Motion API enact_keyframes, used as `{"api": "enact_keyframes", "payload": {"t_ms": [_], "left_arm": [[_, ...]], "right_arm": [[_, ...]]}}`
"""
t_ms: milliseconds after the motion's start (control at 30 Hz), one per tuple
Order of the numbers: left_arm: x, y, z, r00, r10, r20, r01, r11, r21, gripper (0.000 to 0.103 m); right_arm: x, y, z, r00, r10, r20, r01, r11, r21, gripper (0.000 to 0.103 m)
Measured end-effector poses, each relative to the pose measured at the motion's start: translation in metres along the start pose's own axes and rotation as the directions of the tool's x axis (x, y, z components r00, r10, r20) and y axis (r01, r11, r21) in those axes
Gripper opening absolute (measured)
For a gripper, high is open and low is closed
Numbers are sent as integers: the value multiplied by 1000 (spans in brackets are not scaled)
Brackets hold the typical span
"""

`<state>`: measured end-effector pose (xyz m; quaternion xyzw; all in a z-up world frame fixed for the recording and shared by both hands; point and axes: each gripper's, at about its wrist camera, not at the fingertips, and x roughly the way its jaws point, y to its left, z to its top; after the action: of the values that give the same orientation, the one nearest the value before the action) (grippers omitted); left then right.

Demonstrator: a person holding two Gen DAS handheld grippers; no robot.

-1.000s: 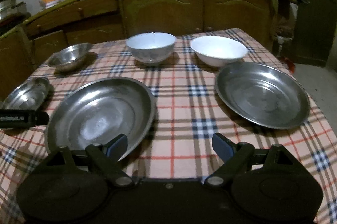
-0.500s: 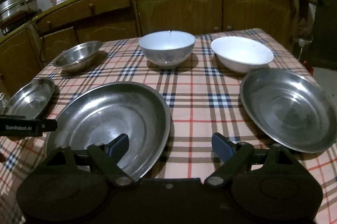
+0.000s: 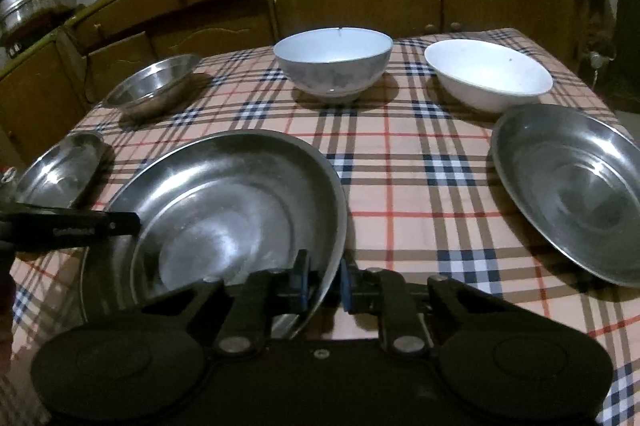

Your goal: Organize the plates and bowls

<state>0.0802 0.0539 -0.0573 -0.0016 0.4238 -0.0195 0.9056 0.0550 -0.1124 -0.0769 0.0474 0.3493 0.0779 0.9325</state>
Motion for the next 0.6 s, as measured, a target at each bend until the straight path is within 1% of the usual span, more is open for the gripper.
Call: {"api": "enact_keyframes", "payload": {"t_ms": [67,200,333,600], "left_arm": [[-4,2,1,1000,1,-6,-1,1000,-5,26],[-16,-1,5,999,23,24,-23,1000,8,26],[-35,0,7,998,13,56,-12,1000,-14,26],[-70,-10,14,995,10,103,-10,1000,-2,26]], "right_arm": [[-2,-2,-1,1000,9,-4,-9,1000,13,20],[-13,1,2,1000,0,26,0,1000,-6,20],[-27,3,7,999,4,54,-3,1000,-18,20],[-61,5,11,996,2,92,-1,1000,-19,21]]}}
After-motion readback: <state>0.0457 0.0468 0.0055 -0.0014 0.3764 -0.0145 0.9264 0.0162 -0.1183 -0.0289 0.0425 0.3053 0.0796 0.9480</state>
